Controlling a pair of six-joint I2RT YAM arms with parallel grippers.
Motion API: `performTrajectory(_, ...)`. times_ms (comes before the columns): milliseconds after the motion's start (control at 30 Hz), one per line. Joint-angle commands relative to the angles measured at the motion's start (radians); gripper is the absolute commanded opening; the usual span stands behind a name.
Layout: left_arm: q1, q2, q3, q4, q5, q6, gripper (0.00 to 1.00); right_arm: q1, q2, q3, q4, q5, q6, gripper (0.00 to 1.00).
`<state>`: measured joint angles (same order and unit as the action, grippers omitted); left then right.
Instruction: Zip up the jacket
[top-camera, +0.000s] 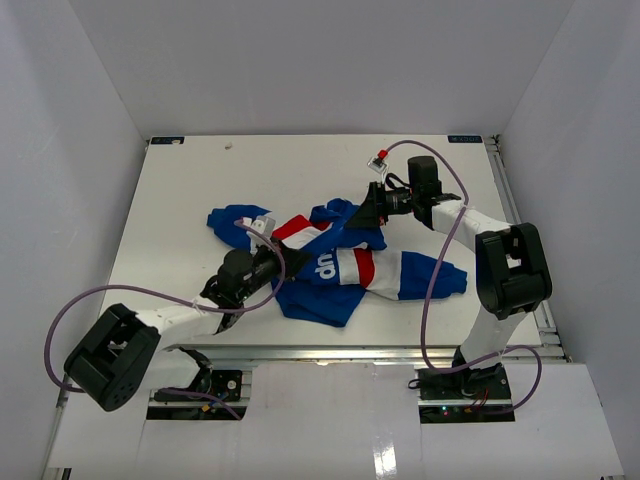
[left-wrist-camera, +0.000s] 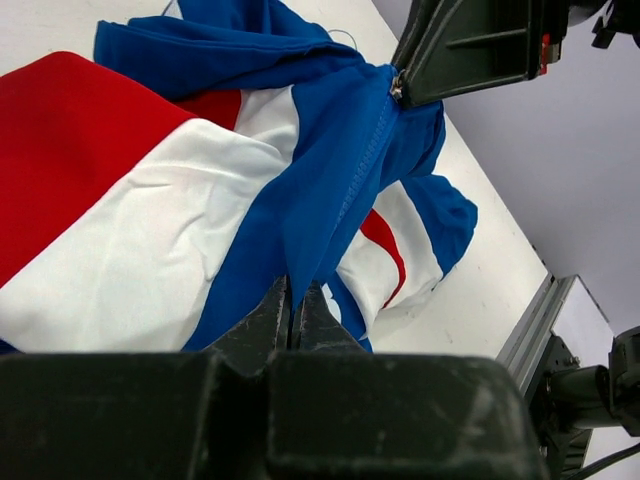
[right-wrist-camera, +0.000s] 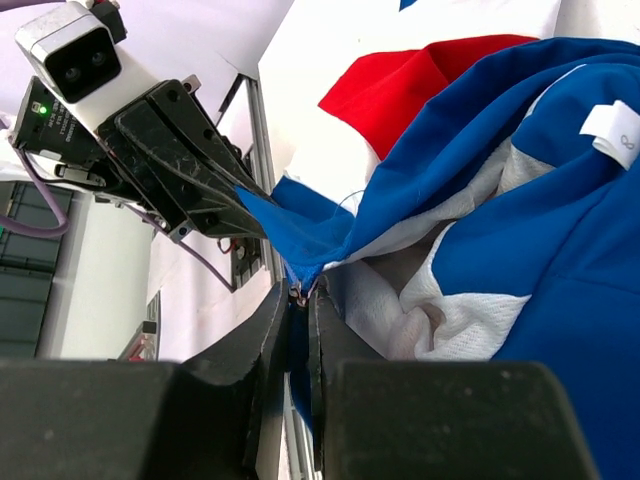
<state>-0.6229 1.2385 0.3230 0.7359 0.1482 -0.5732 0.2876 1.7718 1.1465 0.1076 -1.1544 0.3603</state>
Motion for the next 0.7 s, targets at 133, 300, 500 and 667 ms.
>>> performTrajectory(133, 0.129, -0.035, -0.143, -0.239, -0.161, -0.038, 0.00, -0.259, -0.077, 0.025, 0.165, 0.234, -0.018, 0.08)
performTrajectory(300, 0.135, -0.015, -0.150, -0.158, -0.087, -0.008, 0.00, -0.257, -0.090, 0.021, 0.173, 0.217, -0.015, 0.08)
performTrajectory(500, 0.135, -0.027, -0.126, -0.136, -0.032, 0.022, 0.10, -0.192, -0.130, -0.025, 0.133, 0.270, -0.062, 0.08)
performTrajectory(667, 0.135, -0.008, 0.027, -0.132, 0.030, 0.053, 0.03, -0.130, -0.182, -0.050, 0.035, 0.399, -0.101, 0.09)
